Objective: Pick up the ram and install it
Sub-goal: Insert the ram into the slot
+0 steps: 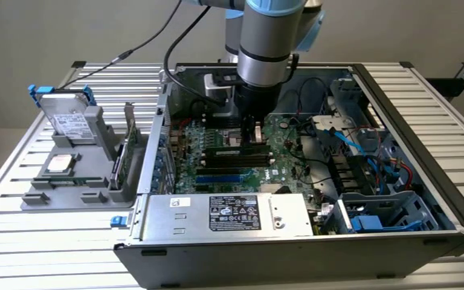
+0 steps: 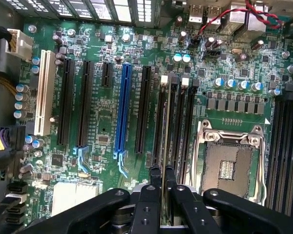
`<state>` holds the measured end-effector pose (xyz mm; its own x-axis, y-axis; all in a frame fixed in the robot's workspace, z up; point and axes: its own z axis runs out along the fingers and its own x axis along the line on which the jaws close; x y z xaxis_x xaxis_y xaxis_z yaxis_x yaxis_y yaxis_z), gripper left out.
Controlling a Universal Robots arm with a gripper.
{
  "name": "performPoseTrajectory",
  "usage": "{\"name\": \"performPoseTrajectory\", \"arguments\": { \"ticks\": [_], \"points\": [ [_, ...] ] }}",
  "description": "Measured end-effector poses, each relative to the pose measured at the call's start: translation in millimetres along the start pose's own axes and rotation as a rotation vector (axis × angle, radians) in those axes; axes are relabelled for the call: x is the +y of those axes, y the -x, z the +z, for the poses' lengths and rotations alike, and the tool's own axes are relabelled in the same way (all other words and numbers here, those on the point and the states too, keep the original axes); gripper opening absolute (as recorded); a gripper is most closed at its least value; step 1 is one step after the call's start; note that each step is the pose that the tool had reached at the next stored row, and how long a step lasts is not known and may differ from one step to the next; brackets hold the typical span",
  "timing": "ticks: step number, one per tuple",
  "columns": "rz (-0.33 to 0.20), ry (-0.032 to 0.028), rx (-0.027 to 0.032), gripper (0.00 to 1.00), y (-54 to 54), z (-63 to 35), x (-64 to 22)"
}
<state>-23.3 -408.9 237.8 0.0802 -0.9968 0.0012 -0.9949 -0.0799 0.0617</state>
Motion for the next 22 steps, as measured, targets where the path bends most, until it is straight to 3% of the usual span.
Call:
{"name": "performPoseTrajectory", "arguments": {
  "ticks": [4,10,22],
  "points": [
    [0.013,0.0038,-0.0011,0.14,0.0,1.8,-0.4],
    [0.027,0.0050,-0.0019,0.14,-0.2,5.4,-3.0],
    [0.037,0.0176,0.0048,0.14,-0.3,11.1,-4.7]
  ]
}}
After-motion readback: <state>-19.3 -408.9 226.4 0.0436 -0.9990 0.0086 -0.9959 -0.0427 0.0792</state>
